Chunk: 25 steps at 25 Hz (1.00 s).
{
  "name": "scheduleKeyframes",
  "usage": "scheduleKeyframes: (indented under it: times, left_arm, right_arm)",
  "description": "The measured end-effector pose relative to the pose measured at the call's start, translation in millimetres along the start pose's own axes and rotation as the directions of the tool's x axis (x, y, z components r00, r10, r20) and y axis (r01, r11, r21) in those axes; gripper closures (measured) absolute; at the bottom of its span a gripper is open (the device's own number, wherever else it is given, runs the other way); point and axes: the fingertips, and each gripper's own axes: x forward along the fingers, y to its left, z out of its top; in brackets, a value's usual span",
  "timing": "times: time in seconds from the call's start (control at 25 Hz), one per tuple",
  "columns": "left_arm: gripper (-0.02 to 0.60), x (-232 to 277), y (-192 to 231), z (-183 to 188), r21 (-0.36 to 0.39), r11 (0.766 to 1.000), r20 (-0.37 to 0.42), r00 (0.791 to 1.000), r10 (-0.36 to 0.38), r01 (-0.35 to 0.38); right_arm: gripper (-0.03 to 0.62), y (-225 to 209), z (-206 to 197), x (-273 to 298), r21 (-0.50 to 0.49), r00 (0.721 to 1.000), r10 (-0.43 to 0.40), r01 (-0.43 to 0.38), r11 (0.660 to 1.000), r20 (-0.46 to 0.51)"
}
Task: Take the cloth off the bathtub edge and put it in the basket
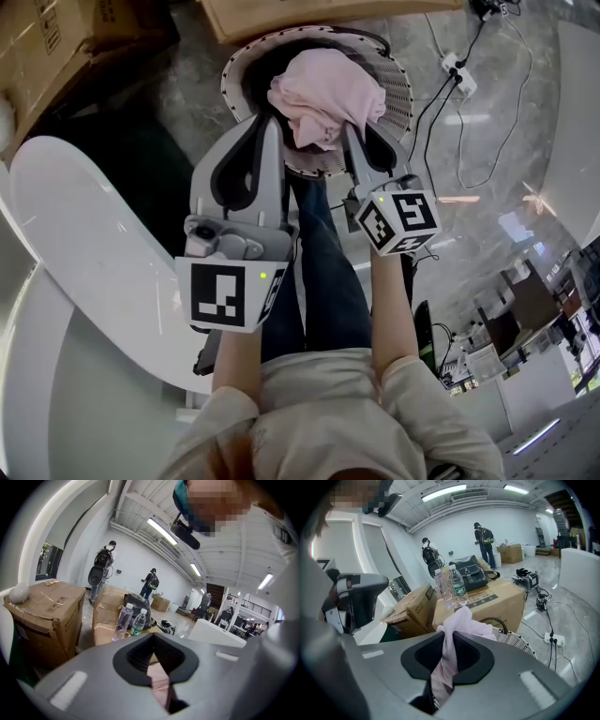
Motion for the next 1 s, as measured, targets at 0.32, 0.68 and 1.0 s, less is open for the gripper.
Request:
scheduleKeyframes:
  times: [0.32,0.68,1.0]
  left_arm:
    - [0.532,3,3,-8,-0.002,1.0,-0.025,1.0,-0.012,0.012]
    - [0.532,3,11,-13,0.007,1.0,-0.045,0.999,-0.018,0.019]
    - [0.532,3,18,-15,0.009,1.0,-0.054,0.998,-0.016,0.016]
  right_arm:
    - [0.542,-25,-39,28,-0.001,0.996,-0.051,0.051,0.999,-0.076]
    - [0.542,-46,-72,57,0.037,0.984,-0.1,0.107,0.994,-0.149]
    - [0.542,-59,-103,74,0.022,0.964,-0.135,0.144,0.989,-0.23]
